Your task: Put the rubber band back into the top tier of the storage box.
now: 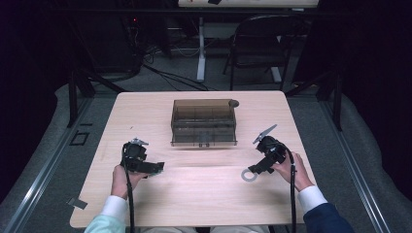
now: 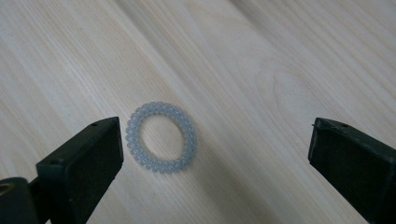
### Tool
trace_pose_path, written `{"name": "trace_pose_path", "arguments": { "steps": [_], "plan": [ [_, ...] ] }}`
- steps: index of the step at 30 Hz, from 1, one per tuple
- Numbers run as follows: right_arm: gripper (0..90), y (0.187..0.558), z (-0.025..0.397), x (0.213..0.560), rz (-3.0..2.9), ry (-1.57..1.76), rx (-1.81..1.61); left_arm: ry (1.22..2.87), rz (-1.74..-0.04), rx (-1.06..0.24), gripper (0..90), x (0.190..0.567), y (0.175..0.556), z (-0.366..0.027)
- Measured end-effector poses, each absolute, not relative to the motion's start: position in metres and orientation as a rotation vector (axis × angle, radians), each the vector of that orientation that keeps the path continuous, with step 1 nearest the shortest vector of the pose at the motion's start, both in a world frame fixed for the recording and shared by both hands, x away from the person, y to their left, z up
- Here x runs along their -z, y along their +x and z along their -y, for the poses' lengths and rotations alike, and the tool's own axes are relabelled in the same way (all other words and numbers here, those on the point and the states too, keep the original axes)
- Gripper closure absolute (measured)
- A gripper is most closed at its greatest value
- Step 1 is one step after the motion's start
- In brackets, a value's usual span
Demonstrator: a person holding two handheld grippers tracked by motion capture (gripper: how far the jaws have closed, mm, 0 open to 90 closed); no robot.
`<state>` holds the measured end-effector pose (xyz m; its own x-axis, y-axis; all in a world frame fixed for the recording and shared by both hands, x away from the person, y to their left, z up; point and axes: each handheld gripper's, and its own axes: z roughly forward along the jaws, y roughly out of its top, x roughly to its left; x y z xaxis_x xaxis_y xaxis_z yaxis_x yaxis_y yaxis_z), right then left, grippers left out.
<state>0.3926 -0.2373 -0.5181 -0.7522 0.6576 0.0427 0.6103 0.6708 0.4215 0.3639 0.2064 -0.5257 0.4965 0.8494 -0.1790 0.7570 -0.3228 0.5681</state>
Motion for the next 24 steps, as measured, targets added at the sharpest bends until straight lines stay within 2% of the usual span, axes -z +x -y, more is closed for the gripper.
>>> {"name": "trace_pose_path", "arguments": {
  "steps": [19,24],
  "plan": [
    [23.0,0.393,0.227,0.523,-2.844,1.017,-0.537,2.145,-1.309,-0.224,15.4,0.525,0.366,-0.207],
    [38.3,0.392,0.224,0.525,-2.844,1.014,-0.533,2.148,-1.307,-0.224,15.5,0.525,0.366,-0.207]
  ]
}}
